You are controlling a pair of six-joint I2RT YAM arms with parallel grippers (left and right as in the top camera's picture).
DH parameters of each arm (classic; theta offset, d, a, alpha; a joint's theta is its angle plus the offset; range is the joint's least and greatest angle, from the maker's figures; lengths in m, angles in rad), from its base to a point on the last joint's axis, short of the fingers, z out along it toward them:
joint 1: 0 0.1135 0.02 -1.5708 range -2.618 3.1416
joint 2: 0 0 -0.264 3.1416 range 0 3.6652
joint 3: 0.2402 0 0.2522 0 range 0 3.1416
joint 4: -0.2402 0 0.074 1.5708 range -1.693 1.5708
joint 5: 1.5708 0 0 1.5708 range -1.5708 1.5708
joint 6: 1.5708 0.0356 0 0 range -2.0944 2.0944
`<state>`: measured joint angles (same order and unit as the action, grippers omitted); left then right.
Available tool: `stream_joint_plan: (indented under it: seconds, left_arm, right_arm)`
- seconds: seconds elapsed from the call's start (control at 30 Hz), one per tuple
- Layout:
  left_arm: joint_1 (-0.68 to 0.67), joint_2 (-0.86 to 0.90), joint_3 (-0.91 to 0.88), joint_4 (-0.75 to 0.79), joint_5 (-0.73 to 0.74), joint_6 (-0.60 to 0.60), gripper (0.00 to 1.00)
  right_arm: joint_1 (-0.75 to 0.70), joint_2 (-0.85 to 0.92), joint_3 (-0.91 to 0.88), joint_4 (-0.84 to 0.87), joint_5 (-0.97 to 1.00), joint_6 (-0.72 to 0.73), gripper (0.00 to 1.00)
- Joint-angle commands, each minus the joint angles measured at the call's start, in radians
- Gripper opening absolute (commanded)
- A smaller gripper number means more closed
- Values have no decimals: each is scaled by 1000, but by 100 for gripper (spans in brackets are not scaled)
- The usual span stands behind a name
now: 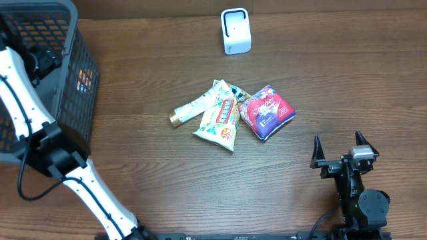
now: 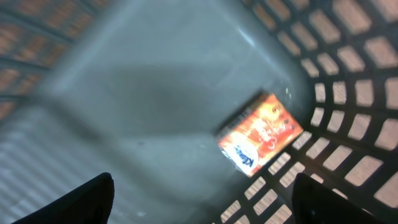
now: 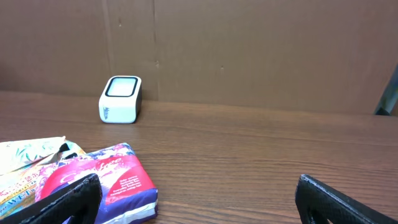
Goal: Scan the item barcode
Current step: 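Reach the left gripper back into the basket toward the orange pack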
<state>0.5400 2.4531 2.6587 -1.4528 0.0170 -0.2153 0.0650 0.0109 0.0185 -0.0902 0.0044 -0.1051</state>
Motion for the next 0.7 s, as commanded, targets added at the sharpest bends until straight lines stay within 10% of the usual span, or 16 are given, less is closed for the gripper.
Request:
stream_joint_plan:
  seconds: [0.0,0.67]
  left_arm:
    - [-32,58,-14,-9,26,75,85]
    - [-79,201,-24,26,36,115,87]
  right_arm:
    - [-5,-8,-10,6,2,-4,100]
    - [-5,-8,-10,6,2,-4,100]
